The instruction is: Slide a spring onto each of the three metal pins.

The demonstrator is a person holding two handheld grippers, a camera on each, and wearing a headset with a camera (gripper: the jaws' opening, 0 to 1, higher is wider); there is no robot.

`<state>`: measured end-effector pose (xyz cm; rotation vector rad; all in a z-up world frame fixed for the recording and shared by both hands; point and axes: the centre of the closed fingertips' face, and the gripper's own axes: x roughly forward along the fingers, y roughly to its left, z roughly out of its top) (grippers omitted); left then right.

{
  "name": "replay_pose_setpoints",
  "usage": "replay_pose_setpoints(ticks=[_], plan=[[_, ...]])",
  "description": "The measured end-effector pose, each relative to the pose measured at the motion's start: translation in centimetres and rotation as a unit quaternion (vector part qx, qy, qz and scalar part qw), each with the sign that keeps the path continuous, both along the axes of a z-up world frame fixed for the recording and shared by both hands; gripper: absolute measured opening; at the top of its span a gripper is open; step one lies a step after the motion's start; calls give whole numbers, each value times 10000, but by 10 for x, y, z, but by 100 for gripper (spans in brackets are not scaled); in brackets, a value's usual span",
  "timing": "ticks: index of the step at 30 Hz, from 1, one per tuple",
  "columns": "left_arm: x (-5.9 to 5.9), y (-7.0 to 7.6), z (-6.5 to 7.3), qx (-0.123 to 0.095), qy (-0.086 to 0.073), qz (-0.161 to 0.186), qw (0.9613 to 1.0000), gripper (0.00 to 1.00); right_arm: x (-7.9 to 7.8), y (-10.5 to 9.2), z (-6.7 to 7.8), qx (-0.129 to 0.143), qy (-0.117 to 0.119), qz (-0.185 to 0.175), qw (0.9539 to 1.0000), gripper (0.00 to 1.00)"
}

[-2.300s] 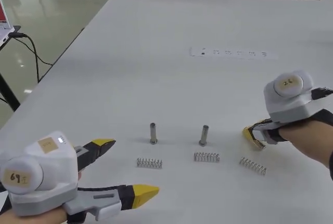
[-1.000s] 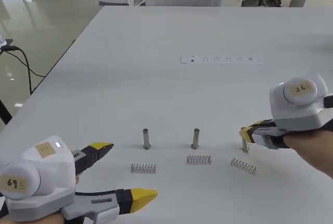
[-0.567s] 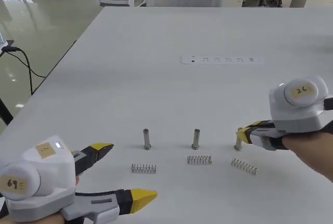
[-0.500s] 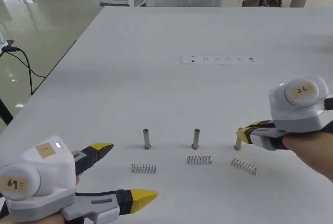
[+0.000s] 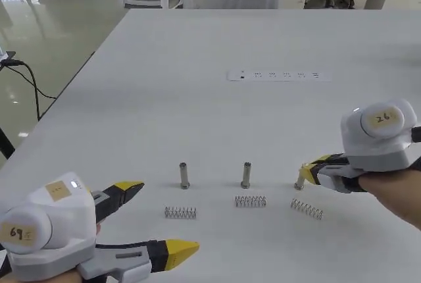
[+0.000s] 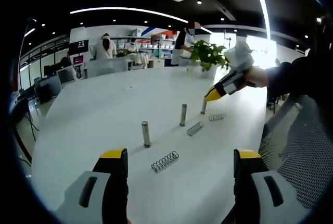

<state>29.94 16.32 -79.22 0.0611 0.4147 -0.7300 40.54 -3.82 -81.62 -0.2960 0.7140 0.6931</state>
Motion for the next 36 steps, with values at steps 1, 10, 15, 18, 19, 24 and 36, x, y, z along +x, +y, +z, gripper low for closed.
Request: replay_pose_setpoints(ticks=[1, 10, 15, 18, 19, 24, 36], plan=[[0, 0, 0, 0, -1, 2, 10000, 82, 0, 0, 0, 4, -6, 10, 10000, 11], [0, 0, 0, -5, -5, 9, 10000, 82, -1, -1, -1, 6, -8, 46, 10000, 12], [0, -2, 1, -8, -11, 1, 10000, 82, -2, -5, 1, -61, -44, 69, 9999, 14], [0, -2, 1, -11, -17, 1, 10000, 82, -4, -8, 1, -66, -30, 75, 9999, 15], [0, -2, 1, -11, -18, 1, 10000, 82, -6, -9, 1, -68, -38, 93, 9999, 16], [1, -2, 1, -11, -27, -8, 10000, 82, -12, -9, 3, -81, -39, 178, 9998, 17], [0, 0, 1, -7, -36, 2, 10000, 82, -33, -8, -1, -162, 116, 675, 9975, 22]])
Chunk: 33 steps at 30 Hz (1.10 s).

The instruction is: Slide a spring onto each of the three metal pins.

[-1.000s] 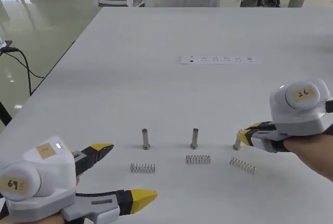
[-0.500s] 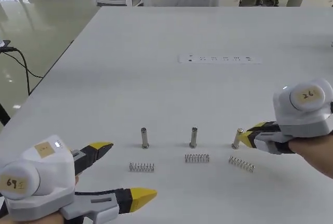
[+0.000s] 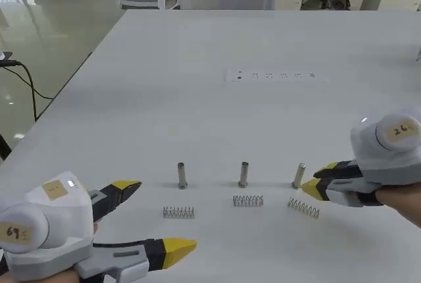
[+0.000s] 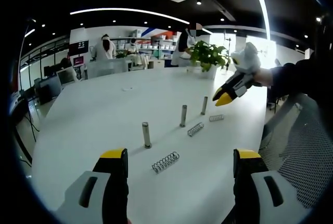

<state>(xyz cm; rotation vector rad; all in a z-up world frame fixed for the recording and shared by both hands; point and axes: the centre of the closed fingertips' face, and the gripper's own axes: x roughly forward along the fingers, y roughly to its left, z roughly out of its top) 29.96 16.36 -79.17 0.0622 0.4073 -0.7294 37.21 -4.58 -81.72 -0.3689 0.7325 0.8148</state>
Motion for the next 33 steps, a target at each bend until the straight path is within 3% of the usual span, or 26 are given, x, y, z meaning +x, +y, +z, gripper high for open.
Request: replay_pose_setpoints(ticks=[7, 19, 33], plan=[[-1, -2, 0, -2, 3, -35, 10000, 82, -15, -1, -14, -148, 191, 304, 9992, 23], [-2, -1, 0, -21, 4, -11, 10000, 82, -21, -7, -34, -403, 433, 465, 9972, 23], [-1, 1, -3, -27, 30, 23, 10000, 82, -23, -10, -48, -596, 506, 689, 9946, 18]])
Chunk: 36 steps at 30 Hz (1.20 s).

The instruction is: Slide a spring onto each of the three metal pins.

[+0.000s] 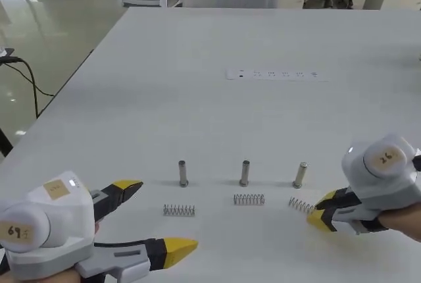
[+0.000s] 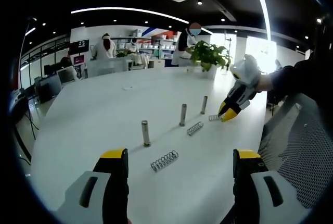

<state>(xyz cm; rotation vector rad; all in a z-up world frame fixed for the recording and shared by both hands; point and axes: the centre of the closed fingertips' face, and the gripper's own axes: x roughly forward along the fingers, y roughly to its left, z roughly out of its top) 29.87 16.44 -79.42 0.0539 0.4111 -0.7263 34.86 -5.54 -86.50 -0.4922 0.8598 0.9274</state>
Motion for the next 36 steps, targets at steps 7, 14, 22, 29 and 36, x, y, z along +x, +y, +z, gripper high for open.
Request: replay_pose_setpoints(ticks=[7, 14, 22, 29, 36], plan=[[0, 1, 0, -13, 16, 18, 10000, 81, -2, 0, 0, -164, -114, 185, 9996, 13], [-2, -2, 0, -28, 42, -36, 10000, 79, 0, 0, 5, -226, -159, 183, 9995, 13], [-5, -7, 3, -58, 54, -191, 9998, 73, -5, 10, 18, -110, -170, 244, 9995, 13], [-8, -13, 2, -20, 78, -388, 9992, 67, -11, 27, 30, 1, -173, 477, 9987, 13], [-4, -20, 5, 82, 27, -652, 9978, 60, -17, 46, 38, 70, -97, 791, 9968, 13]])
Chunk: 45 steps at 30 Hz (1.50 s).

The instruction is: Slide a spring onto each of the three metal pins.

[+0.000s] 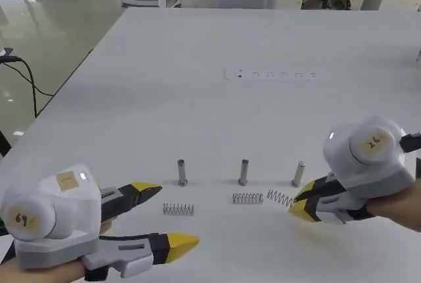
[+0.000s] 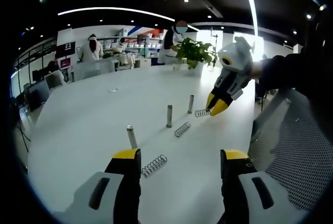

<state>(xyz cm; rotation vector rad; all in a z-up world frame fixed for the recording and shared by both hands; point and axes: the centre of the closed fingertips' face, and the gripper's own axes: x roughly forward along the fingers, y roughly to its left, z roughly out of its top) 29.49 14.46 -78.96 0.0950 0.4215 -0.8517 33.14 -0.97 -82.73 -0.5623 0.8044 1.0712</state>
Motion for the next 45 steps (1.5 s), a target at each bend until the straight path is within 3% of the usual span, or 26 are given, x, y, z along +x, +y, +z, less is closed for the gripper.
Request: replay_pose_setpoints(ticks=[7, 20, 31, 37, 41, 45], plan=[[6, -9, -1, 171, -32, -345, 9993, 54, -5, 15, 4, -44, 29, 310, 9995, 13], [10, -36, -2, 382, -27, -900, 9952, 52, -16, 37, 11, -113, -19, 772, 9970, 13], [4, -61, -6, 511, -40, -1329, 9898, 49, -27, 58, 13, -201, -88, 1229, 9922, 13], [0, -66, -8, 547, -54, -1457, 9878, 45, -31, 61, 15, -221, -108, 1400, 9898, 13], [0, -66, -7, 553, -90, -1487, 9873, 41, -40, 63, 15, -220, -60, 1646, 9861, 13], [-4, -68, -7, 557, -150, -1599, 9855, 29, -45, 66, 17, -199, -41, 1766, 9841, 13]])
